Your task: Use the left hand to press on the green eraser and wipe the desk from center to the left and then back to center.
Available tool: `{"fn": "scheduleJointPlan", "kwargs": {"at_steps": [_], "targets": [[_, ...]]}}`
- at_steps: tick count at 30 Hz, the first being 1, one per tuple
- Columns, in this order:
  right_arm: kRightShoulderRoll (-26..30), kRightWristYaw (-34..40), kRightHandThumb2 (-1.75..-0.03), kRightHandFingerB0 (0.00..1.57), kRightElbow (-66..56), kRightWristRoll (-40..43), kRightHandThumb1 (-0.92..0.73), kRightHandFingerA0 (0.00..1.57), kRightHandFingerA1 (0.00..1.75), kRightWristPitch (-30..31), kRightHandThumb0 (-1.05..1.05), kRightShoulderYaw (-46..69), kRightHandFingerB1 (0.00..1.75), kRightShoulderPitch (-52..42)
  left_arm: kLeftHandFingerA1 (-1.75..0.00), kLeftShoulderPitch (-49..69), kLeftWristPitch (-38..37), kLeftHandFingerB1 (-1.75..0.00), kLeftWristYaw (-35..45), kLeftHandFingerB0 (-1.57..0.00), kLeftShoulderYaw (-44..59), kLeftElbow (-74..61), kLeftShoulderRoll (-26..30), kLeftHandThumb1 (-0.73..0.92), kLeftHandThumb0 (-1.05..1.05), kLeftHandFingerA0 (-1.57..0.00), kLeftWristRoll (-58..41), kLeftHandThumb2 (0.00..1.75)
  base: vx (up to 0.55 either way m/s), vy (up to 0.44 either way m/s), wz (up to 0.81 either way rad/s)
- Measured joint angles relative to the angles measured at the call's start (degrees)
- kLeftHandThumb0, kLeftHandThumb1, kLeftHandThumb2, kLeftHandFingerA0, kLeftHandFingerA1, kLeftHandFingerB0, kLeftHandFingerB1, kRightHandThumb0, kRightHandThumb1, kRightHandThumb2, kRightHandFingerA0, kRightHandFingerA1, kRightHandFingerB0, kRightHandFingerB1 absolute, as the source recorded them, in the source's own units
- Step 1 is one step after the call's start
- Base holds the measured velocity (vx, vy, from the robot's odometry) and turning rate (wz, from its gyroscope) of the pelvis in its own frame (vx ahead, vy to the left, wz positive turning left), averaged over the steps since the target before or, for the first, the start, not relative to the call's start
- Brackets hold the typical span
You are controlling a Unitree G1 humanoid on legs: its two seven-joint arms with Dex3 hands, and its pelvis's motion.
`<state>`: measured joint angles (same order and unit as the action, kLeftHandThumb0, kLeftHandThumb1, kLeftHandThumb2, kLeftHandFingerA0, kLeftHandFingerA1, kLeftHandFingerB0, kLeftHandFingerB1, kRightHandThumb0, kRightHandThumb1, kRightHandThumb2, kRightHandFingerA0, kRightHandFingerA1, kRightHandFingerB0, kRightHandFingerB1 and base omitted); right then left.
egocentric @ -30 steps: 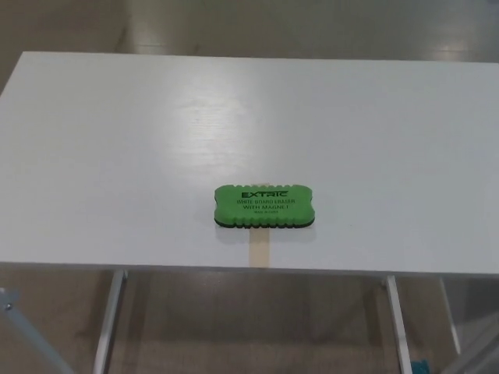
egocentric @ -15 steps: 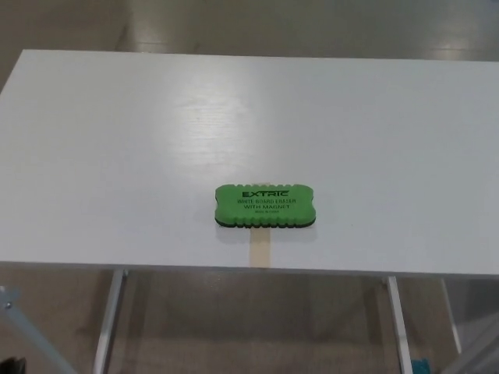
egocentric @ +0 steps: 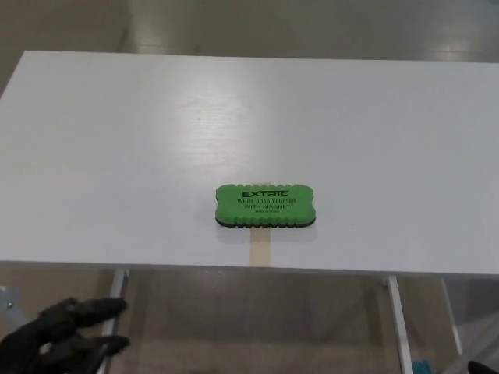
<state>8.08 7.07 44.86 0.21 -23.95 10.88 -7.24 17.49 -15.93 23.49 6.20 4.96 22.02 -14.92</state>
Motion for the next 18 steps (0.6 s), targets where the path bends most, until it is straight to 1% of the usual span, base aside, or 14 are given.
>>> {"fn": "scheduleJointPlan", "kwargs": {"at_steps": [2,3,4,6,9,13,17,18], "targets": [[0.0,-0.2,-0.64,0.46,0.2,0.0,-0.76,0.63,0.4,-0.2,-0.48,-0.3,0.35,0.0,-0.92,0.3,0.9,-0.79,2.2,-0.74,-1.7,-2.6,1.4,0.87,-0.26,-0.76,-1.1,0.65,0.0,0.0,0.0],[0.0,-0.3,-0.64,0.46,0.3,0.0,-0.76,0.63,0.4,-0.3,-0.48,-0.4,0.35,0.0,-0.92,0.3,1.3,-0.79,3.1,-0.74,-2.4,-3.7,2.0,0.87,-0.26,-0.76,-1.6,0.65,0.0,0.0,0.0],[0.0,-0.4,-0.64,0.47,0.4,0.0,-0.77,0.64,0.41,-0.4,-0.48,-0.5,0.35,0.0,-0.97,0.4,1.7,-0.82,4.0,-0.73,-3.1,-4.8,2.6,0.86,-0.27,-0.76,-2.1,0.65,0.0,0.0,0.0],[0.0,-0.6,-0.64,0.46,0.6,0.0,-0.77,0.64,0.41,-0.6,-0.48,-0.6,0.35,0.0,-0.98,0.5,2.7,-0.83,6.2,-0.73,-4.7,-7.4,4.2,0.86,-0.27,-0.77,-3.3,0.65,0.0,0.0,0.0],[0.1,-0.7,-0.64,0.46,0.9,0.0,-0.77,0.64,0.41,-0.8,-0.48,-0.8,0.35,0.0,-0.98,0.4,3.8,-0.84,8.4,-0.73,-6.1,-10.0,5.8,0.87,-0.25,-0.78,-4.5,0.66,0.0,0.0,0.0],[0.3,-1.0,-0.64,0.46,1.8,0.0,-0.77,0.64,0.41,-1.4,-0.48,-1.1,0.35,0.1,-0.91,-1.8,6.8,-0.81,13.6,-0.74,-8.7,-16.5,9.4,0.88,-0.22,-0.78,-8.0,0.66,0.0,0.0,0.0],[0.4,-1.4,-0.64,0.47,2.4,-0.1,-0.77,0.64,0.41,-2.0,-0.48,-1.5,0.35,0.2,-0.86,-5.5,9.4,-0.76,15.7,-0.73,-9.6,-20.9,10.4,0.89,-0.19,-0.78,-10.8,0.66,0.0,0.0,0.0],[0.5,-1.5,-0.64,0.47,2.8,-0.1,-0.76,0.64,0.41,-2.4,-0.48,-1.7,0.35,0.1,-0.88,-8.3,10.7,-0.73,15.7,-0.76,-9.8,-22.7,9.8,0.83,-0.2,-0.79,-11.7,0.64,0.0,0.0,0.0]]}}
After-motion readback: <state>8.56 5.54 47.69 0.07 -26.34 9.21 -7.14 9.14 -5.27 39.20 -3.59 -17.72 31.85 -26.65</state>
